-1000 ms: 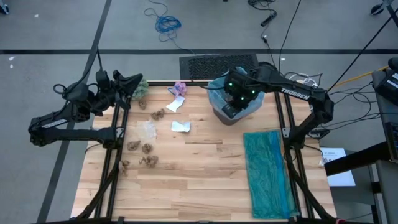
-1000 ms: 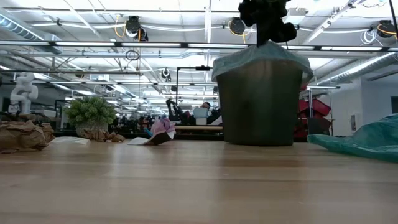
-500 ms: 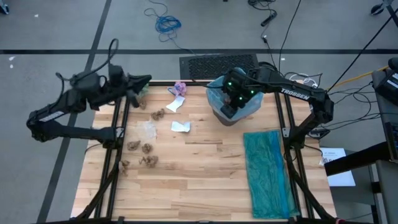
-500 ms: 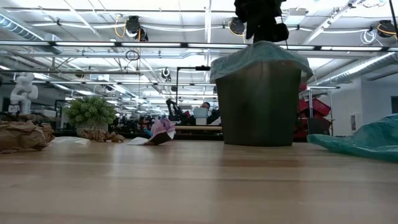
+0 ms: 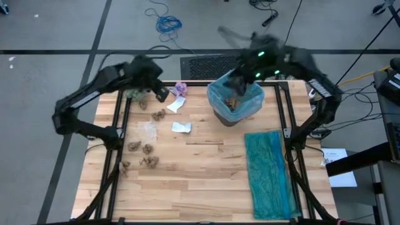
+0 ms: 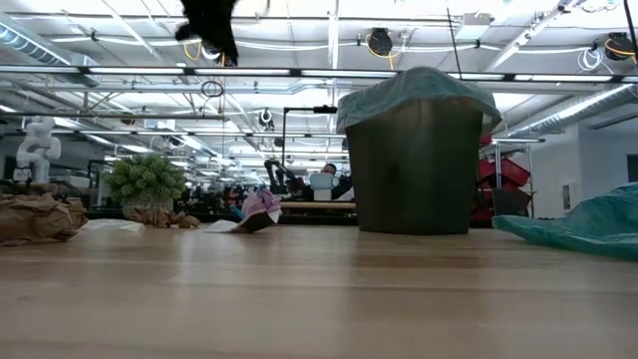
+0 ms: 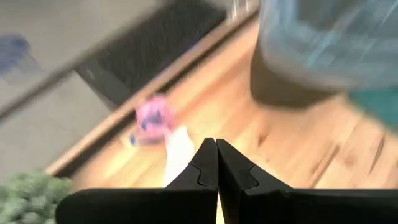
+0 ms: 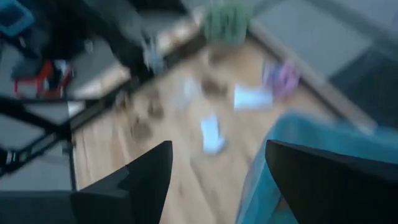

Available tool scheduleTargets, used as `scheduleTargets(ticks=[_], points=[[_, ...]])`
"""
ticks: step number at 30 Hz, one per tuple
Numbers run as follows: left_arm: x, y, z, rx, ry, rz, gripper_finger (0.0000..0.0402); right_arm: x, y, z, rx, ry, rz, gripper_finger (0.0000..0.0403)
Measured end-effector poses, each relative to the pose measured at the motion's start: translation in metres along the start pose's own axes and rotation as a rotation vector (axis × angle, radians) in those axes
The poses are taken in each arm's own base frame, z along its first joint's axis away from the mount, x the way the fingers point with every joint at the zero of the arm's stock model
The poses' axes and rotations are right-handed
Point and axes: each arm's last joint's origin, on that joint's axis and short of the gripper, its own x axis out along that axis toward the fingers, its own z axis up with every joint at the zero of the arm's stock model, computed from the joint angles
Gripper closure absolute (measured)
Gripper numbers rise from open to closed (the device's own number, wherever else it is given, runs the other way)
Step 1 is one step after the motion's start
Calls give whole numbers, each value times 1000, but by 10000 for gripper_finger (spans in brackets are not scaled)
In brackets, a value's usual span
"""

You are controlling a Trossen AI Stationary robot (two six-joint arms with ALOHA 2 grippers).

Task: Place trash/remove bag and relplace
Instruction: Put the pink trash bag into the trash bin

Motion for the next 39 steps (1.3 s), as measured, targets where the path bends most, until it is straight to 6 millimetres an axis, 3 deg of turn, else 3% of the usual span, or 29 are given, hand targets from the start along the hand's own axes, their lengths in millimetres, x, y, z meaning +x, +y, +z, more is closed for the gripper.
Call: scheduleTargets(ticks=[4,7,12,18,23,27,39], points=[[41,22,11,-4,104,-24,402,-39,5,14,-54,-163,-13,152],[73,41,14,-3,188,39,401,-52,6,15,-71,-239,-9,152],[127,58,12,0,328,60,378,-56,5,15,-64,-256,-7,152],[178,65,4,-14,443,55,293,-55,5,15,-60,-244,-9,152],[201,66,3,-18,434,52,214,-55,5,14,-59,-242,-9,152],[214,68,3,-18,417,64,173,-55,5,14,-34,-241,-5,152],[275,74,-15,-22,473,60,155,-55,5,14,-6,-241,-2,152]])
